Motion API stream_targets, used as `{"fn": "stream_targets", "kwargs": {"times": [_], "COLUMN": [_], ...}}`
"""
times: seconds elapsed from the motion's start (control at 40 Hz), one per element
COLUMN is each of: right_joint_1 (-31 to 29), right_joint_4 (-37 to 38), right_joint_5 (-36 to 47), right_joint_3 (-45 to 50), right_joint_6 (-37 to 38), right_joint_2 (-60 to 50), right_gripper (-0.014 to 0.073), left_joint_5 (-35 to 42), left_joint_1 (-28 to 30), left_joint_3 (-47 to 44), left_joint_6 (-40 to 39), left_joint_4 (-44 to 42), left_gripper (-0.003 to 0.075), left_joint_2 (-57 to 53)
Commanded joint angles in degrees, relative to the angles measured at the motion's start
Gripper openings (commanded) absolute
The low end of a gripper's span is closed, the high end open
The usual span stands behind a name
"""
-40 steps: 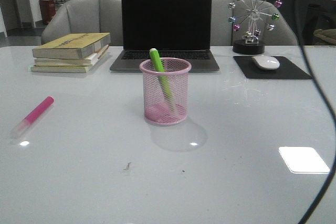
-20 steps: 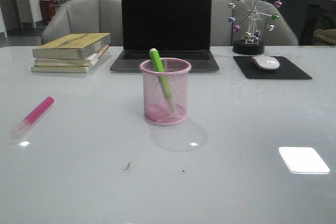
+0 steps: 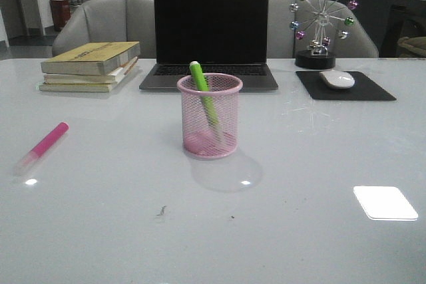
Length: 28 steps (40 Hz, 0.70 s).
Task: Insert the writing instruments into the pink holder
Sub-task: 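Raise the right gripper away from the holder, then lower the left gripper onto the pink marker and close on it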
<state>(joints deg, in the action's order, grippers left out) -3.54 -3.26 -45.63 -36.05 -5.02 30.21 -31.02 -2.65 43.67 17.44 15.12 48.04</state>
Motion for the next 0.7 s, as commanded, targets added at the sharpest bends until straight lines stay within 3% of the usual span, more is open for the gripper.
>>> {"fn": "stream_targets", "kwargs": {"times": [0.0,0.2,0.68], "right_joint_1": [-0.5,-0.5,-0.5], "right_joint_4": [0.4,0.4,0.4], "right_joint_5": [4.0,4.0,3.6], "right_joint_3": [-1.6,-1.6,-1.6], "right_joint_6": [0.2,0.2,0.2], "right_joint_2": [0.0,0.0,0.0], "right_gripper": [0.0415,0.0415,0.0415], "left_joint_5": [4.5,-1.3,-21.5], "left_joint_1": [-0.3,-0.3,-0.3], "left_joint_3": [3.7,12.2,43.3], "left_joint_6": [-0.9,-2.2,-5.0], "left_joint_4": [1.0,1.4,2.6], "left_gripper": [0.0515,0.0540,0.0540], "left_joint_2": [1.7,12.0,48.8]}}
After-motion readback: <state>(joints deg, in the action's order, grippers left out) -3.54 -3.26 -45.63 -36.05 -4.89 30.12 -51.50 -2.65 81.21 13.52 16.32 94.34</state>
